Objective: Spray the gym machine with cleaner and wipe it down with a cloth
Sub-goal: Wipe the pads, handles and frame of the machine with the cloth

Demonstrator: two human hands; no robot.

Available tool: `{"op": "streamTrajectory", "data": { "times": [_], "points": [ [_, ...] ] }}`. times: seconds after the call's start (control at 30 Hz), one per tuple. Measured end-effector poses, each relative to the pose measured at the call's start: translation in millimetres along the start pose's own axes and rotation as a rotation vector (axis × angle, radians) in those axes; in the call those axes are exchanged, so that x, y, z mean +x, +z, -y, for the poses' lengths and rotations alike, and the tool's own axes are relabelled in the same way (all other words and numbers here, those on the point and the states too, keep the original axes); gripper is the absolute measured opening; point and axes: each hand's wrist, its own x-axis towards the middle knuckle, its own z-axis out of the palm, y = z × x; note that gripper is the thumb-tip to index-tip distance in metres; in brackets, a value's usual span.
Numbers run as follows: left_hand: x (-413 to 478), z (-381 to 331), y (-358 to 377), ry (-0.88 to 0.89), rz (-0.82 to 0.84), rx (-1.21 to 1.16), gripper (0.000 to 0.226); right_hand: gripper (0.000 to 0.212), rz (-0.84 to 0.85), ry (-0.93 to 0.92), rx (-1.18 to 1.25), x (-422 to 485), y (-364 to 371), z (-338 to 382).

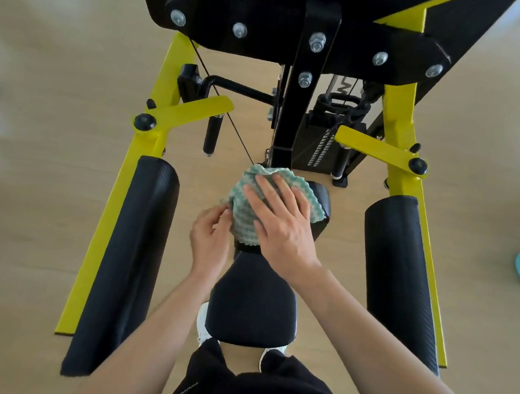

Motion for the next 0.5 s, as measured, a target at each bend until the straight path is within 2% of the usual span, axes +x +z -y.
{"op": "streamTrajectory", "data": {
  "times": [0.07, 0.1, 0.2, 0.27, 0.4, 0.5],
  "points": [
    [-8, -1, -4, 0.073, -0.125, 0.02, 0.03, 0.055, -0.017, 0.02, 0.082, 2, -6, 0],
    [-13, -2, -5, 0.195, -0.143, 0.067, 0.034, 0.056, -0.032, 0.029, 0.133, 3, -9, -1],
    [-17, -4, 0, 0.667, 0.037, 0.345, 0.048, 0.061, -0.108, 0.07, 0.28, 2, -18, -7],
    [-10, -6, 9, 0.821, 0.136, 0.554, 0.054, 0.061, -0.182, 0.094, 0.331, 0, -21, -11],
    [2, -7, 23, 0.875, 0.19, 0.753, 0.055, 0.055, -0.283, 0.175, 0.269, -10, -22, -16],
    [7, -3, 20, 0.762, 0.153, 0.661, 0.06, 0.057, -0.265, 0.278, 0.151, -19, -18, -20]
  ]
}}
